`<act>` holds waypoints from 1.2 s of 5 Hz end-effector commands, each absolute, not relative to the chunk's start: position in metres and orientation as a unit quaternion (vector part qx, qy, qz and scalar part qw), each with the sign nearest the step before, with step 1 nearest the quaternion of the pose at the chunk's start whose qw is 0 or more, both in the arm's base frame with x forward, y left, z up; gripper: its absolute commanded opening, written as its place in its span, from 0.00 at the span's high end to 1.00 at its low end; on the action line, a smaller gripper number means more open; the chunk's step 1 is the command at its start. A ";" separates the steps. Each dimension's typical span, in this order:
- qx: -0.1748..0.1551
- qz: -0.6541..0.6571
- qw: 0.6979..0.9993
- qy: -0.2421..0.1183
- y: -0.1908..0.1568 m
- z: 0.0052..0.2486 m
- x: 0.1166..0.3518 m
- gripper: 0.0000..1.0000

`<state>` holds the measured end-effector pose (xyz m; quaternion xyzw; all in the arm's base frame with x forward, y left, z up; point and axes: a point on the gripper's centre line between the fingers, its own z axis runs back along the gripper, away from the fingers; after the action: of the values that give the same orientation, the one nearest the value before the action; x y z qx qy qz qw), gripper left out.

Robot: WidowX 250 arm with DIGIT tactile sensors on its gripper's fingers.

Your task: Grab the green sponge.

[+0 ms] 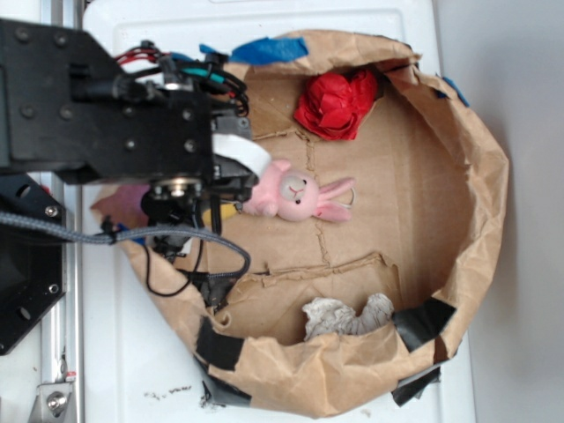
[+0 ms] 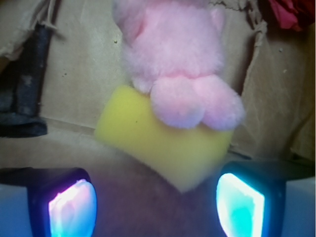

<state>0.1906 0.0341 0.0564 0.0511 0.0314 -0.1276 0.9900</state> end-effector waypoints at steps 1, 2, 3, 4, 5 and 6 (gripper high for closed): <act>0.044 -0.173 0.984 -0.001 0.031 0.031 0.216 0.00; 0.045 -0.172 0.984 0.000 0.029 0.030 0.219 0.00; 0.041 -0.152 0.987 -0.013 0.031 0.032 0.224 1.00; 0.045 -0.152 0.987 -0.018 0.031 0.033 0.224 1.00; 0.045 -0.148 0.988 -0.024 0.032 0.037 0.225 1.00; 0.034 -0.126 0.991 -0.038 0.032 0.056 0.230 1.00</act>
<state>0.2212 0.0234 0.0464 0.0224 -0.0082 -0.1282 0.9915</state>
